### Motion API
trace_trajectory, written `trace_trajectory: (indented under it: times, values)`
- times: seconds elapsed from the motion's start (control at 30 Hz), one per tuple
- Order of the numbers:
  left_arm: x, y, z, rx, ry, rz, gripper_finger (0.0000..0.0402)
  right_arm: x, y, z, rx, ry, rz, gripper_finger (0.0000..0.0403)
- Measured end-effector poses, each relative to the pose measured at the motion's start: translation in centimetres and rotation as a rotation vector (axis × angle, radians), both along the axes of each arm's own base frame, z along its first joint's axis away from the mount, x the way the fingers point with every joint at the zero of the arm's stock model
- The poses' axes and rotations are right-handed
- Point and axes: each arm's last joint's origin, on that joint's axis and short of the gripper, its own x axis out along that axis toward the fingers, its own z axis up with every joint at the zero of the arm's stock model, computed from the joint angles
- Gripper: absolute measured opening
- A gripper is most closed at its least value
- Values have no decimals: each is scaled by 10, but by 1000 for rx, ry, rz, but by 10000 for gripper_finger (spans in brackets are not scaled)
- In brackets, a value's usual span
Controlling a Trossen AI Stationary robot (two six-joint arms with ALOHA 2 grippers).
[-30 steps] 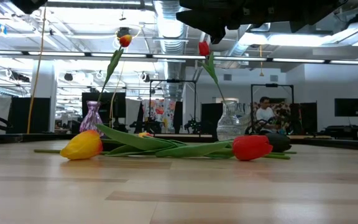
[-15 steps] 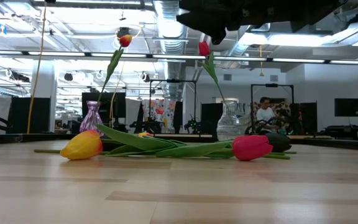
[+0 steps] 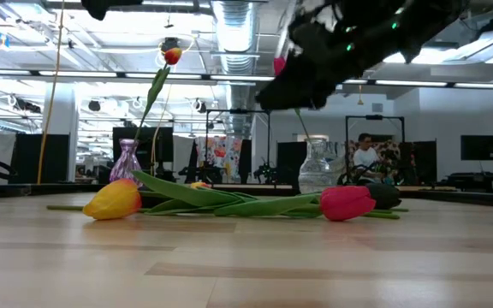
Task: Sort flowers into vase by color
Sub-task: Put the right black tulip into the yellow vase
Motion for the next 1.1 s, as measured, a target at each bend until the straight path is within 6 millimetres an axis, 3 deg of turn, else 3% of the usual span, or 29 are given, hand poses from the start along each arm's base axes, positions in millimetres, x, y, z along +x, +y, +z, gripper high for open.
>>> trace_trajectory:
  times: [0.33,0.87,1.1]
  values:
    - [29,-5,-6,50,10,-18,184,-4,-17,-19,45,150,-78,216]
    - [28,-6,-5,33,7,-33,184,-10,-20,-32,68,275,-98,176]
    - [28,-6,-6,33,7,-33,184,4,-19,-47,125,308,-66,176]
